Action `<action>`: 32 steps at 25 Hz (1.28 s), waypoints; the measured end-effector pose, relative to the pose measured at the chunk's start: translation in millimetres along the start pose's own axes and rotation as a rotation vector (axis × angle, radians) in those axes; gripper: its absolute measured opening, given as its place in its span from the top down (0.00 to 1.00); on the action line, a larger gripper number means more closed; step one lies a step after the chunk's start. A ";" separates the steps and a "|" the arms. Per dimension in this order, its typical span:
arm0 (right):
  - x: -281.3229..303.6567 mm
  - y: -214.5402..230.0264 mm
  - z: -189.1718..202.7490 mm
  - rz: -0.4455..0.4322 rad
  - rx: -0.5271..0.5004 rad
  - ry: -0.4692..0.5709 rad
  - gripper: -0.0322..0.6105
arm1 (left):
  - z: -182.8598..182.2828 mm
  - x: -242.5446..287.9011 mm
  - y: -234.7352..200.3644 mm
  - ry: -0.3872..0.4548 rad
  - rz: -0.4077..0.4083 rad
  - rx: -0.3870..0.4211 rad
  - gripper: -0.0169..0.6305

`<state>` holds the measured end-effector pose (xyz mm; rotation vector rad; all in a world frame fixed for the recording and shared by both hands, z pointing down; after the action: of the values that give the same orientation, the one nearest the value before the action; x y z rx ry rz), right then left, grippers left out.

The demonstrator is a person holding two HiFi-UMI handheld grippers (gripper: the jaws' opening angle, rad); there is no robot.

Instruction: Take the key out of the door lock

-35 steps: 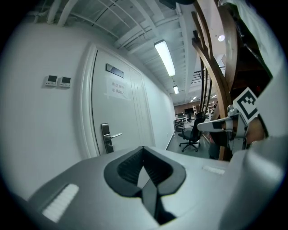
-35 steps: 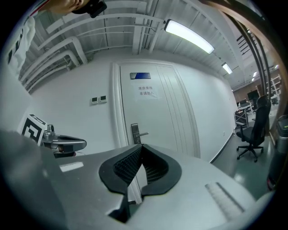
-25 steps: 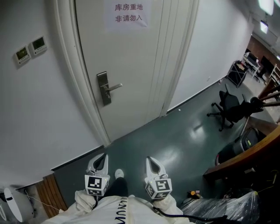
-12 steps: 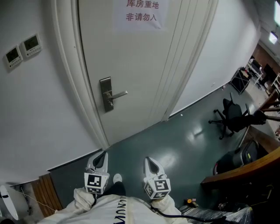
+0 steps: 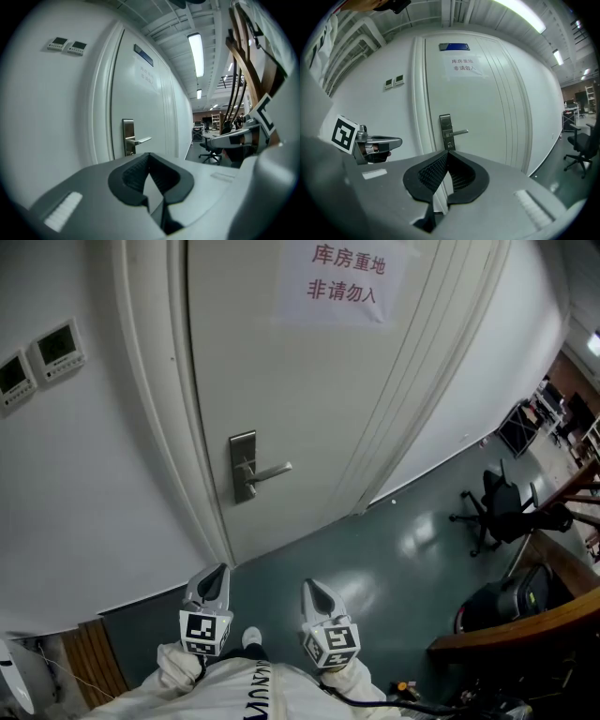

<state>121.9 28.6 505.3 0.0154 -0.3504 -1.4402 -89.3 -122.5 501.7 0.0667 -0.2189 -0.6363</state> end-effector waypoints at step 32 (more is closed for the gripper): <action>172.0 14.1 -43.1 -0.232 -0.080 -0.120 0.95 | -0.1 85.3 -69.7 -0.054 -0.191 -0.066 0.97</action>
<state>161.3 -144.9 506.4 -0.0990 -0.3986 -1.6884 -63.2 -229.3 508.1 0.0067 -0.2452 -0.8356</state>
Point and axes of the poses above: the fingertips, and each gripper's own axes: x forward along the fingers, y to its right, z out of its underside, the point moved 10 cm from there along -x, backward along the fingers, and after that the axes turned 3 degrees about x, right-handed, at the moved point
